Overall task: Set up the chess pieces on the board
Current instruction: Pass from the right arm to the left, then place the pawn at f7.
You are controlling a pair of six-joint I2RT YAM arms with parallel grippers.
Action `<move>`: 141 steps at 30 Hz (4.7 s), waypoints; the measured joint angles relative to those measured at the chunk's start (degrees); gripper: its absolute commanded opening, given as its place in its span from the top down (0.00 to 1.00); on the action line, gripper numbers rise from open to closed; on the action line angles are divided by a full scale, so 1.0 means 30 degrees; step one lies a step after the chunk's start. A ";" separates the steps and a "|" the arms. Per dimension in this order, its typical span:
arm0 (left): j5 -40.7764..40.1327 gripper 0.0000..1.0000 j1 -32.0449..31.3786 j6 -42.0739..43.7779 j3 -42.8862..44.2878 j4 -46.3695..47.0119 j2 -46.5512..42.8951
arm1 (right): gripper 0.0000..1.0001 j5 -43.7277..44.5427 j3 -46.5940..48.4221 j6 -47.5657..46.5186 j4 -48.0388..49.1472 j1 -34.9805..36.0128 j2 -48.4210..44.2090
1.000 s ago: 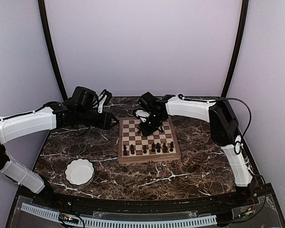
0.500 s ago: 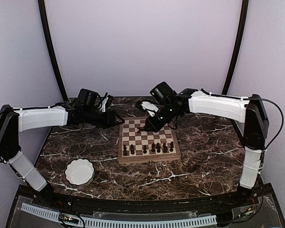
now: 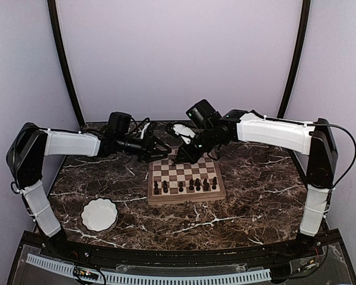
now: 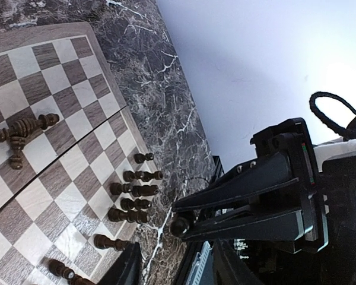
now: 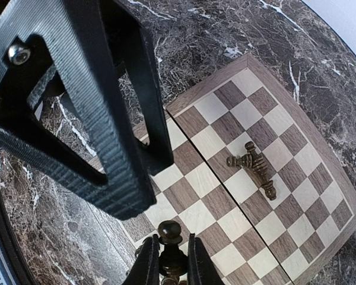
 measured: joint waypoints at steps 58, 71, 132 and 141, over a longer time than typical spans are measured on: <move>-0.3351 0.92 -0.0729 0.5661 0.3293 -0.6834 0.0670 | 0.61 -0.1800 -0.5231 0.2259 0.1610 -0.2193 -0.6484; -1.1708 0.92 -0.5355 1.2568 0.7264 -1.3806 0.1173 | 0.61 0.0044 -0.8218 0.3701 0.2120 -0.2914 -0.6659; -1.7165 0.84 -0.6790 1.4688 0.9617 -1.7515 0.5260 | 0.60 -0.0270 -0.8626 0.3956 0.2339 -0.2922 -0.5909; -1.6917 0.83 -0.6790 1.4688 0.9617 -1.7507 0.5304 | 0.60 -0.0546 -0.8225 0.3883 0.2324 -0.2922 -0.5406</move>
